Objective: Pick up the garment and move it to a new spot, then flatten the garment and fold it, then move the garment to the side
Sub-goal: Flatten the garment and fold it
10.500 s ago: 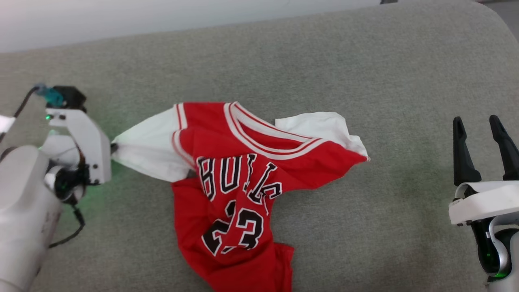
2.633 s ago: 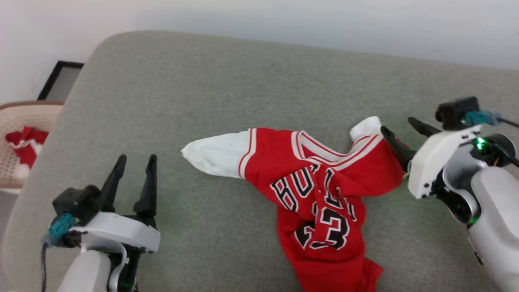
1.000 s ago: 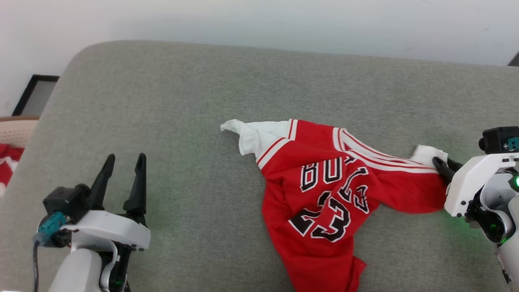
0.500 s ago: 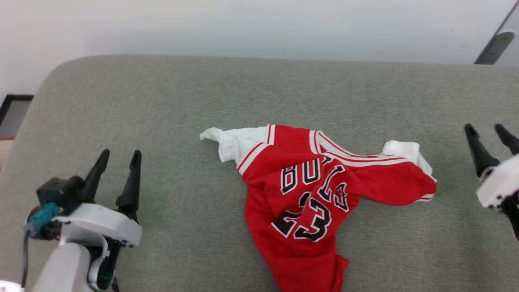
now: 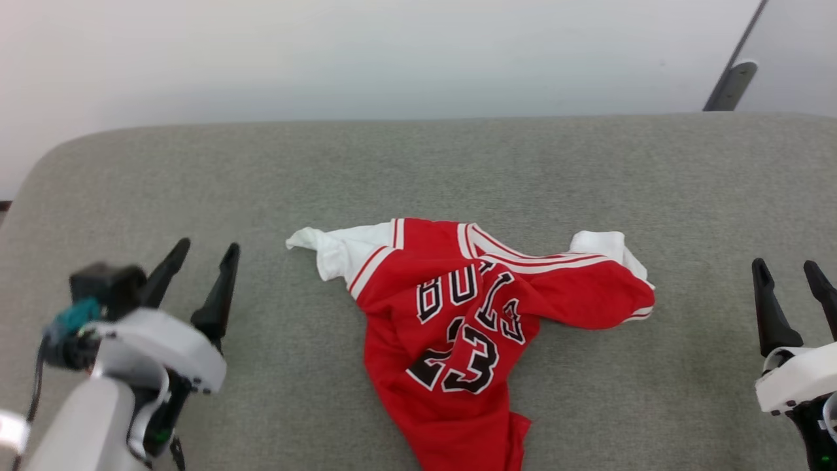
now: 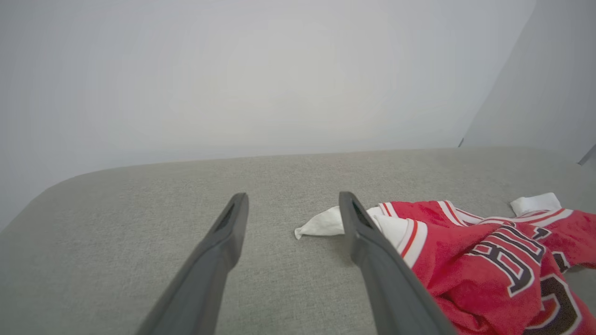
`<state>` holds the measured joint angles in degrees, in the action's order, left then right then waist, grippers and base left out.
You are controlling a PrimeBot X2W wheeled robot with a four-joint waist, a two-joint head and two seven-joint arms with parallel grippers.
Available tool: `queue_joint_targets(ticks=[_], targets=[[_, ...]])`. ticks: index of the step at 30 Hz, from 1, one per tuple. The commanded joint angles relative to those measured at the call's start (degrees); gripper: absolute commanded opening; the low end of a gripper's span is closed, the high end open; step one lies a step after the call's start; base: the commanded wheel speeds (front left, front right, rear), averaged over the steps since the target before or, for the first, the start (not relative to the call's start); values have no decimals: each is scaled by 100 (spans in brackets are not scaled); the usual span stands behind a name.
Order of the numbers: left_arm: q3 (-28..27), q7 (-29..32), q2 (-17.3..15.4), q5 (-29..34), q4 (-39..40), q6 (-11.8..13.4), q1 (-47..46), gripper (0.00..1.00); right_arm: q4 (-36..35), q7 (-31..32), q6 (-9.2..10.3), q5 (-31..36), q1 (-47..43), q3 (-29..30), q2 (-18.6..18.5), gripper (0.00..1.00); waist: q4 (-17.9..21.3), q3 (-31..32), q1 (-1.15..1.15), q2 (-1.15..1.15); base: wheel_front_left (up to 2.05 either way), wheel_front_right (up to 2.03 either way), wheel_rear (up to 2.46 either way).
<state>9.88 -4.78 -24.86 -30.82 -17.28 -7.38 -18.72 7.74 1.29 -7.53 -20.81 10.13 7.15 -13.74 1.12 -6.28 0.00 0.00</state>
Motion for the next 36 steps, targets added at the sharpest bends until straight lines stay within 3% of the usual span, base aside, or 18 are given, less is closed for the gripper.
queue_joint_targets(ticks=[1,9,15,25,36], targets=[[148,223,-107,-126,27,-13,-195,100,-128,38,9,78,-90,14,84,100,87,20,0,0,0,0,0],[1154,1710,-614,-980,-204,-14,-1355,100,-429,115,9,177,26,-81,239,100,266,-210,0,0,0,0,0],[1786,2569,-804,-1479,-780,-15,-2383,100,-506,126,9,165,198,-232,263,100,446,-490,0,0,0,0,0],[2546,3395,-760,-1870,-2312,-14,-3512,100,-385,75,9,92,481,-405,240,100,724,-873,0,0,0,0,0],[3128,4005,-641,-2226,-3064,-14,-3770,100,-383,107,9,83,535,-387,217,100,739,-977,0,0,0,0,0]])
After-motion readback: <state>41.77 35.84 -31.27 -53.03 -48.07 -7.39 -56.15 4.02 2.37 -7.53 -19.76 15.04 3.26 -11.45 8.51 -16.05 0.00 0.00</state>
